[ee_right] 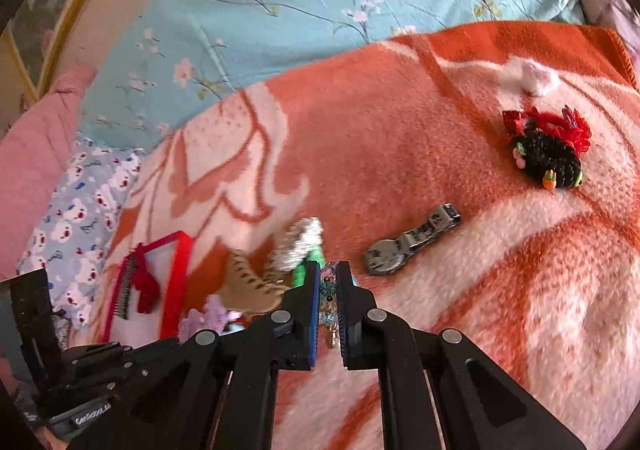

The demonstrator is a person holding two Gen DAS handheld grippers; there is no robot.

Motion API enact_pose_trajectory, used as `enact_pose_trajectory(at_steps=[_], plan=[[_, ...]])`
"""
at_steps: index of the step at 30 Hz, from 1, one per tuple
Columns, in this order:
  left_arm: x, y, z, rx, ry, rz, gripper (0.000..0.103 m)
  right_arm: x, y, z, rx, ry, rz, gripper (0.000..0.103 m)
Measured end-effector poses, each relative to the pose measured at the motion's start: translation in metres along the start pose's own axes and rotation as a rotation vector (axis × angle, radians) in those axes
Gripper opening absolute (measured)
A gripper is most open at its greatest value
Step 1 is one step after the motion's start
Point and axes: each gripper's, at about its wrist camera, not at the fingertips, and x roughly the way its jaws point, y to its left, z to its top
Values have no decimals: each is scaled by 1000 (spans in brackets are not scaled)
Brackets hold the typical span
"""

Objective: Organize jewelry
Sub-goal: 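Carry the hair tie and bracelet into the box and lower them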

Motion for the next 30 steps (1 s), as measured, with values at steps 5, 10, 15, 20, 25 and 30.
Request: enact_pose_trajectory(at_steps=[5, 10, 15, 20, 25, 30], plan=[[-25, 9, -6, -14, -35, 15, 2, -15, 19, -2, -12, -17, 41, 7], [-51, 28, -16, -50, -68, 32, 2, -21, 40, -8, -26, -20, 73, 7], [-73, 50, -26, -91, -97, 64, 2, -18, 64, -17, -46, -9, 106, 7], [-94, 73, -37, -133, -128, 101, 2, -9, 88, -26, -64, 16, 144, 7], [-108, 102, -46, -184, -142, 139, 2, 4, 114, -35, -78, 43, 191, 7], [-117, 126, -55, -225, -149, 170, 2, 17, 145, -43, -105, 71, 241, 7]])
